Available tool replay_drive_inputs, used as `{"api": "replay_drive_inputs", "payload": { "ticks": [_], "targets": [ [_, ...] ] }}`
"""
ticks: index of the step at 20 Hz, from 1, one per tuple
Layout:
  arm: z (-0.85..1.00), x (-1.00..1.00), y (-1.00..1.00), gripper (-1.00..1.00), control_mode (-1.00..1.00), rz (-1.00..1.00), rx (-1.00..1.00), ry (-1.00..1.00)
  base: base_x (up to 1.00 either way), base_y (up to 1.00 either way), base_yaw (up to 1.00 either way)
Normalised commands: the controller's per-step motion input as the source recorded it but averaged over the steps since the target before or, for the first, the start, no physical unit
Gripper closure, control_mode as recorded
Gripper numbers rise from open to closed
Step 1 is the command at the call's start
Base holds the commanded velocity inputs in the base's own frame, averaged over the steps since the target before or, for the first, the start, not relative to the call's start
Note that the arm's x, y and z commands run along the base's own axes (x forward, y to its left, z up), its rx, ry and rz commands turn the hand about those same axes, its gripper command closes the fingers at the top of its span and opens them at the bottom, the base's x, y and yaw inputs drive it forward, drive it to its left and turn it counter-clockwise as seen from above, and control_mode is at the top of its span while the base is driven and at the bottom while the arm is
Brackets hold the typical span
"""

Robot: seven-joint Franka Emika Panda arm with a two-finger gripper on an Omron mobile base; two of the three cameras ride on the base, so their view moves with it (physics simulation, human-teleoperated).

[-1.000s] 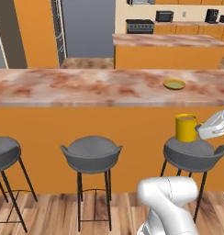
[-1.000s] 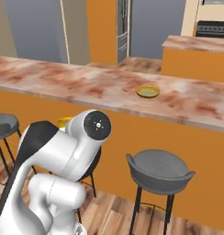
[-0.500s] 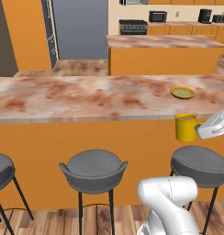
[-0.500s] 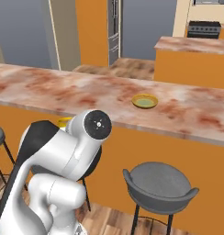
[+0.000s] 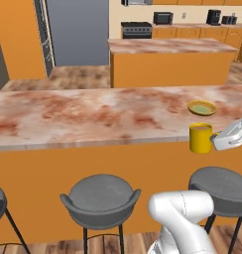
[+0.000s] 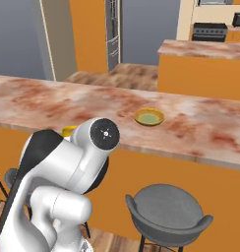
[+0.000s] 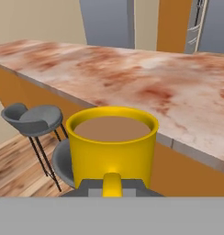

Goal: Pick the cup of tea, navigate to the dining table, and place it on the saucer.

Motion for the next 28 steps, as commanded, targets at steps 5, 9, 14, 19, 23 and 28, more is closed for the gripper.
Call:
{"api": "replay_drive_inputs", "payload": {
  "ticks": [5, 9, 14, 19, 23, 28],
  "targets": [
    [0.0, 0.0, 0.0, 1.0, 1.0, 0.0, 0.0, 0.0, 0.19, 0.12, -0.07],
    [0.0, 0.0, 0.0, 1.0, 1.0, 0.0, 0.0, 0.0, 0.0, 0.0, 0.0],
    [0.0, 0.0, 0.0, 1.0, 1.0, 0.0, 0.0, 0.0, 0.0, 0.0, 0.0],
    [0.0, 0.0, 0.0, 1.0, 1.0, 0.0, 0.0, 0.0, 0.0, 0.0, 0.0],
    [0.0, 0.0, 0.0, 1.0, 1.0, 0.0, 0.0, 0.0, 0.0, 0.0, 0.0],
    [0.13, -0.04, 0.0, 1.0, -1.0, 0.0, 0.0, -0.01, 0.0, 0.0, 0.0]
  ]
}}
